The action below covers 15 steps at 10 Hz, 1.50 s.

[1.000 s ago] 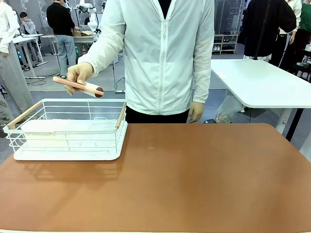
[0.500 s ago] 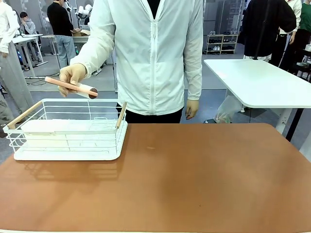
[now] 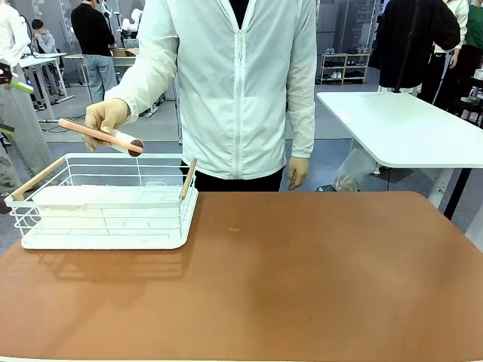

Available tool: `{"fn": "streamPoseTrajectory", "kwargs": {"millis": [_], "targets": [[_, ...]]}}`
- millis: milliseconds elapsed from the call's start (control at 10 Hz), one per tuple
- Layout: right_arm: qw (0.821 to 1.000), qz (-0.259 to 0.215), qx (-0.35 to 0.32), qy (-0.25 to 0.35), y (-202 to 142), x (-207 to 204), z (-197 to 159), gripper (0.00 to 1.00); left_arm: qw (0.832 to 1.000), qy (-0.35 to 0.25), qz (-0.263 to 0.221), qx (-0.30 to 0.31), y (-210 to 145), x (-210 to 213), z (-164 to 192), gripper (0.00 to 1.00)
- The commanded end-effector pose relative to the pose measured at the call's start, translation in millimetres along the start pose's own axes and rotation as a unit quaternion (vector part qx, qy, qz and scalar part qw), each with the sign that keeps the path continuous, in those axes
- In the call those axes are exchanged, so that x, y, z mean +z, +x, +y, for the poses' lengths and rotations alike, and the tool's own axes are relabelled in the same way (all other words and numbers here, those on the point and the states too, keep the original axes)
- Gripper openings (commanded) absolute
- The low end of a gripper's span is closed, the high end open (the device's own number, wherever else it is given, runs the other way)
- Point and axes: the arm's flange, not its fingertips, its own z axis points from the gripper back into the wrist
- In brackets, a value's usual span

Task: Clean the table.
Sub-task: Pick up the Lint Roller when the human hands it over.

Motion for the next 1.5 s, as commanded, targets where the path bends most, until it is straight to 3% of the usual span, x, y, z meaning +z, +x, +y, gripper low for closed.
{"fn": "streamPoseTrajectory", "kwargs": {"millis": [0,800,1400], "targets": [[1.0,0.0,0.003,0.006,-0.6,0.3,1.3,1.0,0.999,0.015,-0.031,0.03,-16.2,-13.3,-13.3,1.0],[1.0,0.0,0.003,0.006,-0.6,0.3,1.3,1.0,0.995,0.047,-0.082,0.041,-64.9,-56.3,-30.4,1.0],[1.0,0.0,0.003,0.006,-0.6,0.3,1.3,1.0,0.991,0.042,-0.103,0.068,-71.3,-86.6,-24.2,1.0]]}}
